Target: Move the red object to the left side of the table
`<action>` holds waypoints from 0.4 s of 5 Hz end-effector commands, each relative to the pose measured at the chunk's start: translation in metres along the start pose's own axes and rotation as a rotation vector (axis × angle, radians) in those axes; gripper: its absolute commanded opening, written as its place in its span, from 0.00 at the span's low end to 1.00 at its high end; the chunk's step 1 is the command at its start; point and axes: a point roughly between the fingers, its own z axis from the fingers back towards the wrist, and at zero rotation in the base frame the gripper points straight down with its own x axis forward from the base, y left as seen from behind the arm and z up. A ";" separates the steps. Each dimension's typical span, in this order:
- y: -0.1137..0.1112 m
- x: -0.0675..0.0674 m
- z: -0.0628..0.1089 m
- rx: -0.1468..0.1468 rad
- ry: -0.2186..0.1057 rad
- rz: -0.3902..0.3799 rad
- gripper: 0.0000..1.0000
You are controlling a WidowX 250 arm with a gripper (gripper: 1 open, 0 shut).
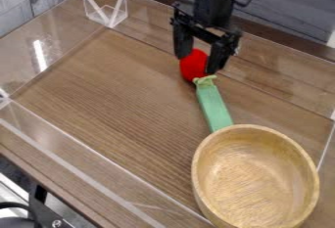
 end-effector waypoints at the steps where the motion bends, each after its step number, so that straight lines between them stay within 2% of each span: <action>1: 0.015 0.016 0.009 0.016 -0.058 0.006 1.00; 2: 0.023 0.024 0.001 0.019 -0.051 0.013 1.00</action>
